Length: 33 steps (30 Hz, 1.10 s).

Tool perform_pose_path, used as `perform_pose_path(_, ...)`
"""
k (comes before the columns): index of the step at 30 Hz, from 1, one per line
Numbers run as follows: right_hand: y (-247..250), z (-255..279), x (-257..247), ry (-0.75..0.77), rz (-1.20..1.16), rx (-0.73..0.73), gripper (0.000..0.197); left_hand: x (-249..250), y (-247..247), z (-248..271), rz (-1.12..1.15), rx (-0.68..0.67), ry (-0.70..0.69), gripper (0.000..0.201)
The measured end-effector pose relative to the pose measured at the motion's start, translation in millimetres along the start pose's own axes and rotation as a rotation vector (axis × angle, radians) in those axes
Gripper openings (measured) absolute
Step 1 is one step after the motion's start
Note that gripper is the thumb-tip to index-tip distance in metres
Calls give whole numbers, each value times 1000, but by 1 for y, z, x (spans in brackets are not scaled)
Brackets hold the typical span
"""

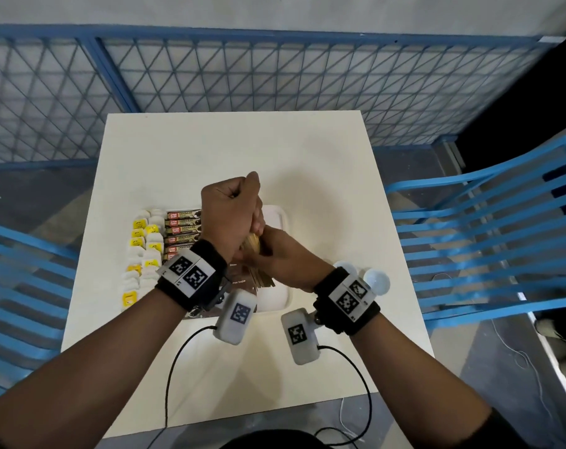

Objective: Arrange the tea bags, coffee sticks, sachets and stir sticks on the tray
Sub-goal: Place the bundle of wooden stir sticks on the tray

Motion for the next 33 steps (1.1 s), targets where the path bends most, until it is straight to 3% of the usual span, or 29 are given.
perform_pose_path(4,-1,-10,17,-14,173,25,14,-21,-1,-12,-71,6,90,55)
perform_pose_path(7,-3,-15,37,-113,24,85,15,-39,-3,-22,-207,-13,165,52)
perform_pose_path(9,-3,-15,49,-221,-139,146,19,-56,3,-25,-348,-59,204,67)
perform_pose_path(11,1,-20,64,-301,-204,206,21,-84,10,-23,-493,-115,327,87)
perform_pose_path(12,3,-25,75,-339,-195,220,18,-97,14,-20,-536,-129,424,82)
perform_pose_path(14,2,-31,93,-418,-78,204,14,-119,18,-7,-625,-167,527,57)
perform_pose_path(16,-2,-37,106,-512,57,166,18,-133,16,-4,-709,-174,527,40)
perform_pose_path(21,-2,-47,107,-581,368,50,37,-145,16,-17,-805,-141,641,29)
perform_pose_path(26,3,-46,97,-578,499,-45,34,-149,16,-27,-912,-186,702,19)
perform_pose_path(33,-1,-45,99,-530,787,-148,36,-155,16,-29,-921,-221,766,27)
Point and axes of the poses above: each hand's wrist, its own z-axis away from the middle knuckle, its own y-axis out of the back of the hand, x = y × z, the point moved 4 cm from there along -z, towards the middle knuckle, and after that the axes turned 12 degrees about z, right-handed, at the moved point
